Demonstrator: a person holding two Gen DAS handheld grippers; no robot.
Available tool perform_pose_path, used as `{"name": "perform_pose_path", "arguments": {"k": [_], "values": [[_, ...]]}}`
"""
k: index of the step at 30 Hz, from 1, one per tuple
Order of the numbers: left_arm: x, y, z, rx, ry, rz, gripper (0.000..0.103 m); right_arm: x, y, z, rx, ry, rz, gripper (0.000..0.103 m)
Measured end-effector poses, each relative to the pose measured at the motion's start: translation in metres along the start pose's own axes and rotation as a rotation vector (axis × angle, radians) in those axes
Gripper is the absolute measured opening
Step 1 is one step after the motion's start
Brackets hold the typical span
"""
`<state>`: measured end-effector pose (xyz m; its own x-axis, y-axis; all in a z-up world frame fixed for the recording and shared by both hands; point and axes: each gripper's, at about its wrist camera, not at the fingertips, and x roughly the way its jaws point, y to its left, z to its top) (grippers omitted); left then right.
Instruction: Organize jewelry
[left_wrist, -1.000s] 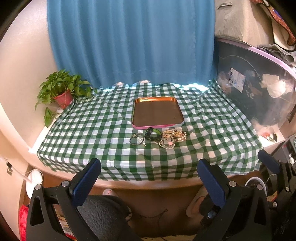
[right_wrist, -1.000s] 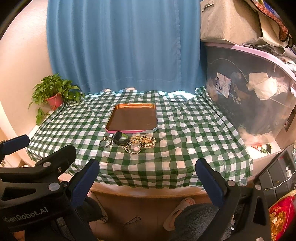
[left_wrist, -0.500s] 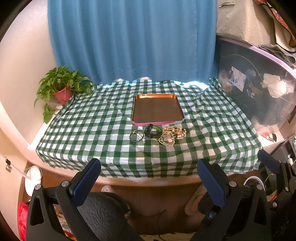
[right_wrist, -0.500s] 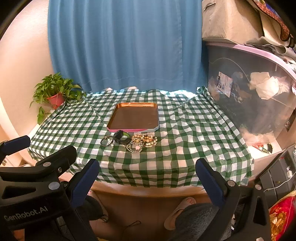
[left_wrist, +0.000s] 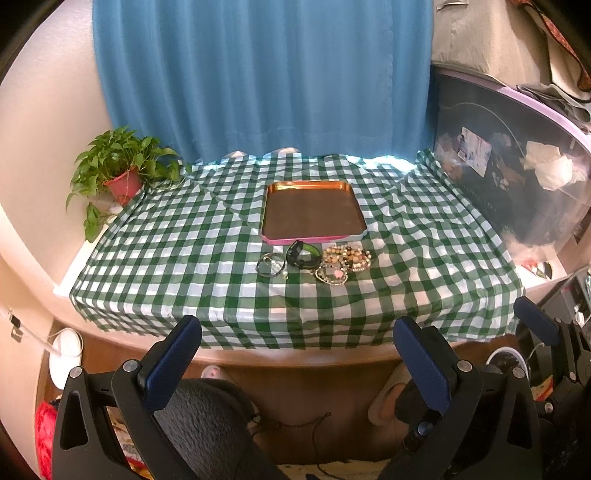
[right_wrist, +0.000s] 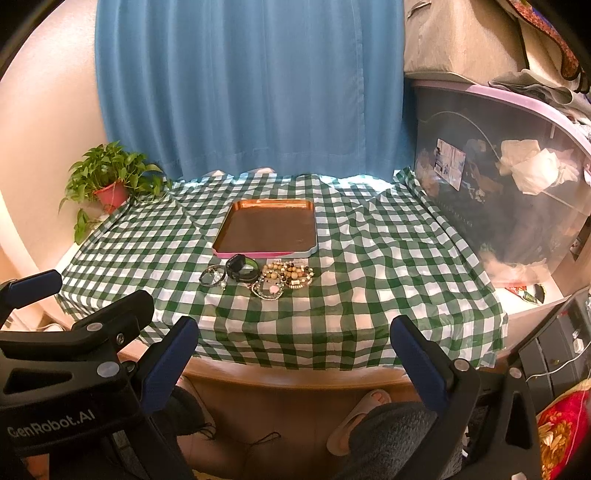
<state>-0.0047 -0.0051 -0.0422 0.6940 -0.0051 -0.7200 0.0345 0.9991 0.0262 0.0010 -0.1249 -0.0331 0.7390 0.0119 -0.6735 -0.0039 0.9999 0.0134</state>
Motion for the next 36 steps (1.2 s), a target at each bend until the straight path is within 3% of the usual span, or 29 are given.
{"name": "perform_pose_path", "arguments": {"k": [11,18,20,22,24,28,33,36], "values": [[0.002,-0.001,0.003,-0.002,0.008,0.004,0.103,0.005,0.002,-0.007,-0.001,0.005,0.004,0.103],[0.033,0.004,-0.011,-0.008,0.039,-0.011,0.103,0.034,0.007,-0.013,-0.016,0.036,0.007,0.103],[0.053,0.011,-0.014,-0.031,0.047,-0.068,0.103,0.048,0.008,-0.013,-0.026,0.045,0.013,0.103],[0.077,0.027,-0.01,-0.07,0.013,-0.173,0.103,0.064,0.008,-0.014,-0.04,0.055,0.019,0.103],[0.095,0.04,-0.009,-0.113,0.013,-0.214,0.103,0.082,0.005,-0.015,-0.049,0.05,0.036,0.103],[0.147,0.062,-0.004,-0.137,0.081,-0.188,0.103,0.127,-0.007,-0.014,-0.035,0.04,0.08,0.103],[0.212,0.076,0.012,-0.102,0.091,-0.128,0.103,0.188,-0.021,-0.005,0.001,0.016,0.22,0.103],[0.25,0.084,0.023,-0.092,0.09,-0.114,0.103,0.22,-0.026,0.007,0.018,-0.013,0.208,0.103]]}}
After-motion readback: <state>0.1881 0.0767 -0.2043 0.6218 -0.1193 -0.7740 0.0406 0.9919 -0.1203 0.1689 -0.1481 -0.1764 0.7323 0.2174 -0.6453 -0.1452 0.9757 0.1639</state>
